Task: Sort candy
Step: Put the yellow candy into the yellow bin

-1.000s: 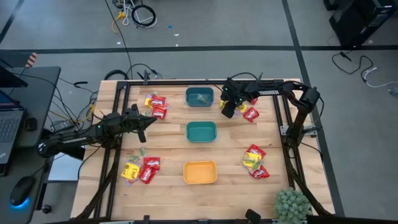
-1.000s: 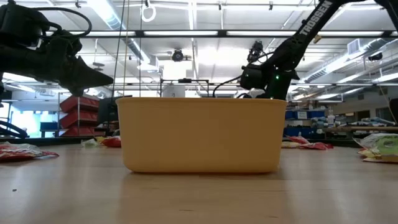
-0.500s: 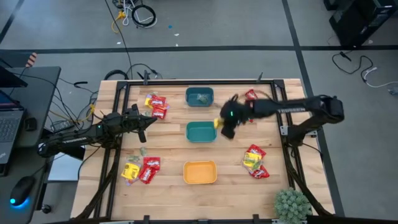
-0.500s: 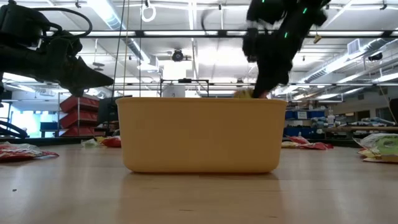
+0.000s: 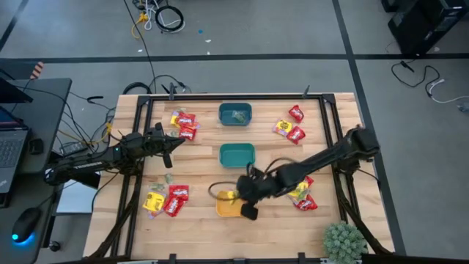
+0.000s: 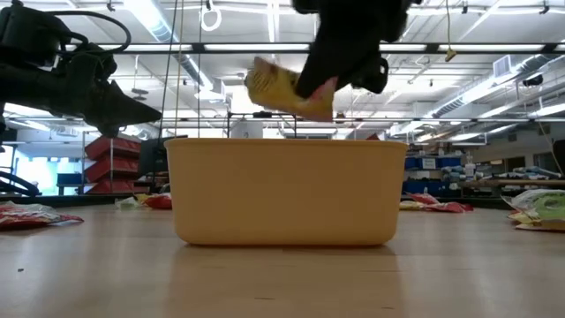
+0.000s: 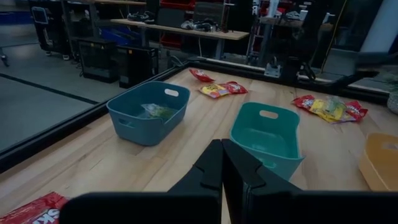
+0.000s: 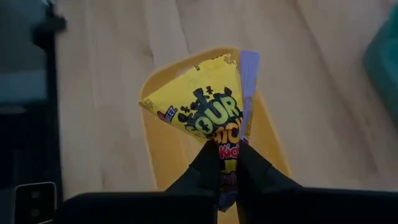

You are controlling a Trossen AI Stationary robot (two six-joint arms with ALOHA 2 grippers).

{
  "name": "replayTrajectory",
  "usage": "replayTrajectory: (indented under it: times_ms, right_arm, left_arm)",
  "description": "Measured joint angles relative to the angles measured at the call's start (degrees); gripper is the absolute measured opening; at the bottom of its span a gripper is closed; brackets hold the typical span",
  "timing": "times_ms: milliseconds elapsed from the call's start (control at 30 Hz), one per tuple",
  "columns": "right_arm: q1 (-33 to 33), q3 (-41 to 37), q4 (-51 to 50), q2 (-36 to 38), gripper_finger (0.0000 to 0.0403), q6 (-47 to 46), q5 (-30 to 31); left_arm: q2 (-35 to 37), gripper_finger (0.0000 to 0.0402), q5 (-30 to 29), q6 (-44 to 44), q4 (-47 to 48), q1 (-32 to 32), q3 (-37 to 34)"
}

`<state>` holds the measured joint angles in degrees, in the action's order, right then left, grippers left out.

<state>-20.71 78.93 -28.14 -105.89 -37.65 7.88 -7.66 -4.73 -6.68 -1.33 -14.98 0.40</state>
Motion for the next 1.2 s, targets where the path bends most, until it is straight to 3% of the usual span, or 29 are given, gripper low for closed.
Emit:
replayTrajectory:
  times_ms: [233, 467, 967, 1067, 1200]
  right_arm:
    - [-0.78, 13.52, -12.44, -11.4, 0.0018, -3.29, 0.66]
    - [-0.86, 15.85, -14.63, -15.02, 0.0036, -7.61, -0.71]
    - [-1.52, 15.8, -18.0, -13.37, 0.0205, -0.45, -1.04]
    - [-1.34, 15.79, -23.98, -10.08, 0.0195, 2.53, 6.68]
    - [1.06, 14.85, -35.17, -4.74, 0.0118, 3.83, 14.9]
  left_arm:
    - [0.0, 0.0006, 0.37, 0.0, 0.03, -0.02, 0.0]
    - [0.0, 0.0006, 0.44, -0.02, 0.05, 0.0, 0.0]
    - [-0.24, 0.0006, 0.85, -0.02, 0.54, 0.0, 0.0]
    - [-0.22, 0.0006, 1.82, -0.02, 0.66, 0.0, -0.01]
    - [-0.26, 0.0006, 5.36, -0.44, 0.83, 0.01, 0.0]
